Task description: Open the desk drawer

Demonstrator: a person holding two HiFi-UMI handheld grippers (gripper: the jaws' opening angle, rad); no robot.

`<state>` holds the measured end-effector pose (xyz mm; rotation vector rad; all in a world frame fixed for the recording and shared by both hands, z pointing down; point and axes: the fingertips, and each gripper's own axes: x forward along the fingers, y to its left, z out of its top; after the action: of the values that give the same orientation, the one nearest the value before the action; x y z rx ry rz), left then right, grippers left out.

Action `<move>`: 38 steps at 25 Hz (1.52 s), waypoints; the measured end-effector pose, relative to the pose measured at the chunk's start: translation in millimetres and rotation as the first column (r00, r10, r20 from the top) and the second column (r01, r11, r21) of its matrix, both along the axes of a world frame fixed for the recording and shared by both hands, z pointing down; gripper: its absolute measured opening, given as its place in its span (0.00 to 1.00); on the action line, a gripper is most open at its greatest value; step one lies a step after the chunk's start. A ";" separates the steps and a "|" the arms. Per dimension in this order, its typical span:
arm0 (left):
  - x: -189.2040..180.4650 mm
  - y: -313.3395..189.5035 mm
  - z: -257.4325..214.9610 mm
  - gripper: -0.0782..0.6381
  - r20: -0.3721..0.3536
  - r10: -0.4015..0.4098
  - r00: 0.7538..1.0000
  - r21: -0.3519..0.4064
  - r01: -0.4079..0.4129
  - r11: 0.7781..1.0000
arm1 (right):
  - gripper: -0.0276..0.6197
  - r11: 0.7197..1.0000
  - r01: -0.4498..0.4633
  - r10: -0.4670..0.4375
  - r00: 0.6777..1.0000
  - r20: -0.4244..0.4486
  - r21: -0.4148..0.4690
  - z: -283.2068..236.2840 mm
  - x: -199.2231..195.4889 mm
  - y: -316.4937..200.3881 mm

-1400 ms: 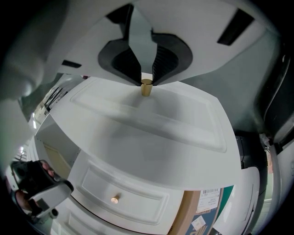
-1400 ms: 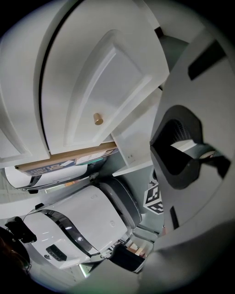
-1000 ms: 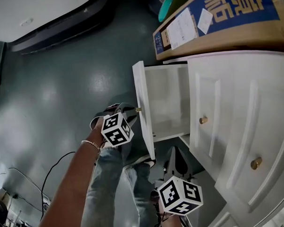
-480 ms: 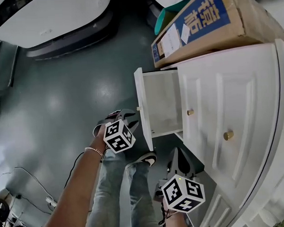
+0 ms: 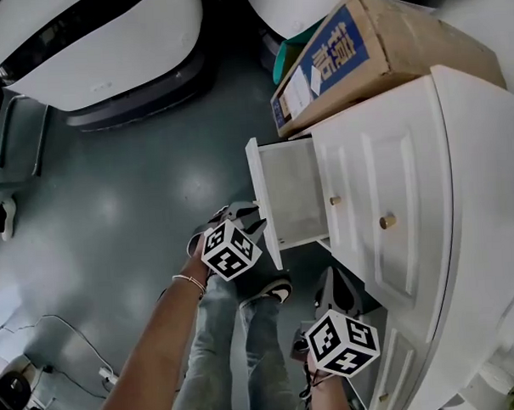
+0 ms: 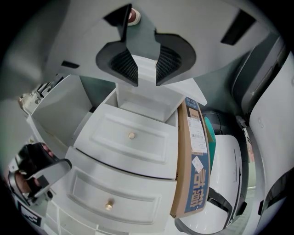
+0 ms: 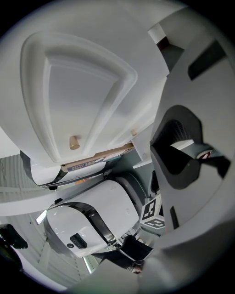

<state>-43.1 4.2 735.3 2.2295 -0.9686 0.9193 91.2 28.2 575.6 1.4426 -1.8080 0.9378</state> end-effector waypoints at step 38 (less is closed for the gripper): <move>117.5 -80.8 -37.0 0.29 0.011 0.231 0.973 0.065 -0.231 0.971 | 0.05 0.953 -0.302 0.303 0.952 0.038 -0.026 -12.7 67.8 23.4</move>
<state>74.3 -76.5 698.3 2.4353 -0.7604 1.0042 159.0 51.6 562.8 1.7319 -1.6271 1.1401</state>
